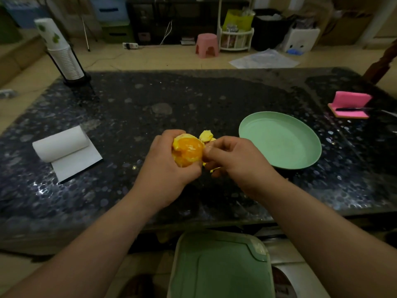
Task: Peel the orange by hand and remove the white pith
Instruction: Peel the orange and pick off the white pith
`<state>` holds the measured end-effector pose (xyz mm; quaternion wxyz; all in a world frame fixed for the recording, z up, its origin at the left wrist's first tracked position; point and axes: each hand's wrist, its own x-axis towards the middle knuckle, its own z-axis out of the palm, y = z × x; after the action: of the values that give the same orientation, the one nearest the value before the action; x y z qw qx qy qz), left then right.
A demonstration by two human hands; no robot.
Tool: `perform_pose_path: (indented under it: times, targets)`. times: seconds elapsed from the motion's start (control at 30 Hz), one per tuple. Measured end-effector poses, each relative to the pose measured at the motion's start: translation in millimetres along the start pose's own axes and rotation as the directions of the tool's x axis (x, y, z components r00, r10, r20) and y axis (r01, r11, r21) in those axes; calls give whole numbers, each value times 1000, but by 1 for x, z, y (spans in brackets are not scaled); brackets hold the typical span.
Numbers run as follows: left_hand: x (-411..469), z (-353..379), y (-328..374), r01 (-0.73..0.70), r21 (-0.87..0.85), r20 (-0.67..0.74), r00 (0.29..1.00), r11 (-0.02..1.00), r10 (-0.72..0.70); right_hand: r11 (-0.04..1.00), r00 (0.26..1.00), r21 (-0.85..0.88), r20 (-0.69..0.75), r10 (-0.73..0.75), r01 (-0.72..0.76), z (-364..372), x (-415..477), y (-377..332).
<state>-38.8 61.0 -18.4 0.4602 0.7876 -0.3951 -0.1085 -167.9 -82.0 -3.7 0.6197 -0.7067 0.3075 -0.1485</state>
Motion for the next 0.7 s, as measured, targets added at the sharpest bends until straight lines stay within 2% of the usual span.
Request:
perform_pose_path:
  times: [0.3,0.4,0.57,0.63,0.7]
  targets:
    - [-6,1,7,-94,87,-5,996,992,95,970,993,-227,-61,-101,85,2,-6,-8]
    - [-5,-2,8,-69,42,2,998,997,69,983,991,-152,-59,-116,106,0,-6,-8]
    - [3,-15,6,66,-264,142,989,962,-29,995,996,57,32,-79,77,-8,-7,-11]
    - [4,-16,4,158,-429,206,976,890,-73,984,995,175,88,-50,34,-9,-5,-12]
    - [5,-15,0,240,-588,261,960,772,-99,953,989,303,143,-27,-18,-9,-3,-13]
